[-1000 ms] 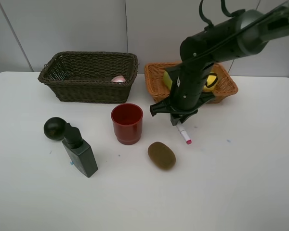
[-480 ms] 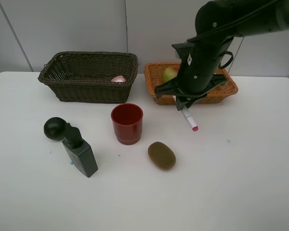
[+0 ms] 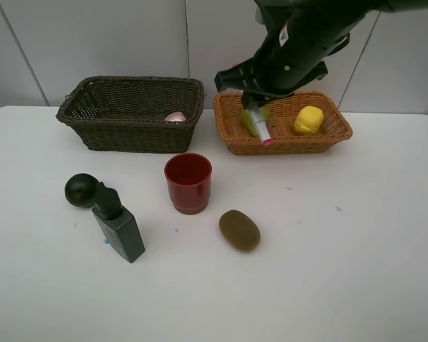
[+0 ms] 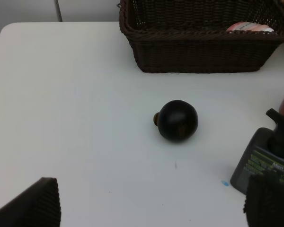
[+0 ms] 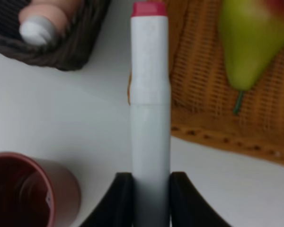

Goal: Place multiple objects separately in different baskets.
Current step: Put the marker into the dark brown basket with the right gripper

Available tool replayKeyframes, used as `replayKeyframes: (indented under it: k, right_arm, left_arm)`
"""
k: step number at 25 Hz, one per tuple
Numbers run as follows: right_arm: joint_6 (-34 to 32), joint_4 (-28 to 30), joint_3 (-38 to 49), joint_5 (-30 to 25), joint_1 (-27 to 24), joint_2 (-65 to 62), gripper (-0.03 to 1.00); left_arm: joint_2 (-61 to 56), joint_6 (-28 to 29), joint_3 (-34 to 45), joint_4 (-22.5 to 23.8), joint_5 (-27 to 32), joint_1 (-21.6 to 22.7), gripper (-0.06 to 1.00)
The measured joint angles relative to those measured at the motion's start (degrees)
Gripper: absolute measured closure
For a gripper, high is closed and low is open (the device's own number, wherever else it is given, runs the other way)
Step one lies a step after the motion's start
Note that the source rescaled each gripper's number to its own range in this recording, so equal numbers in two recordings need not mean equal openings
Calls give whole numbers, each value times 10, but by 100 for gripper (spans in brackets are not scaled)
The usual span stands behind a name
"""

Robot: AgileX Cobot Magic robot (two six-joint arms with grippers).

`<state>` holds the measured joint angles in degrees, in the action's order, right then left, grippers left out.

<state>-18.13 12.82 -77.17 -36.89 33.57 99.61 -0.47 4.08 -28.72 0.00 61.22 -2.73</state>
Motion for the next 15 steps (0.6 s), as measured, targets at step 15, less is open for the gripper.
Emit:
replayKeyframes:
  k: [15]
  right_arm:
    - [59, 14, -192, 89, 41, 122, 97]
  left_arm:
    - [0, 0, 0, 0, 0, 0, -6]
